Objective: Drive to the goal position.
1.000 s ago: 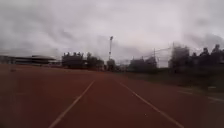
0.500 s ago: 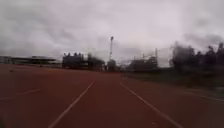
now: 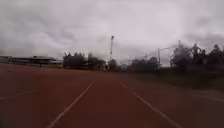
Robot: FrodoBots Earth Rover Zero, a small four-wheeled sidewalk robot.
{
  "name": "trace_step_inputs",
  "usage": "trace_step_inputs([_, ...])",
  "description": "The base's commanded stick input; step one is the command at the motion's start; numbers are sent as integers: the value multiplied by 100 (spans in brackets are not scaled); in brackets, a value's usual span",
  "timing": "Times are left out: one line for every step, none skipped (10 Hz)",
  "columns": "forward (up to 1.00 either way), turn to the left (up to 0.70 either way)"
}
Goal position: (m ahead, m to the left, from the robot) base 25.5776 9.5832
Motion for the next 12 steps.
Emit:
trace_step_inputs([70,0])
trace_step_inputs([70,0])
trace_step_inputs([70,0])
trace_step_inputs([70,0])
trace_step_inputs([70,0])
trace_step_inputs([70,0])
trace_step_inputs([70,0])
trace_step_inputs([70,0])
trace_step_inputs([70,0])
trace_step_inputs([70,0])
trace_step_inputs([70,0])
trace_step_inputs([70,0])
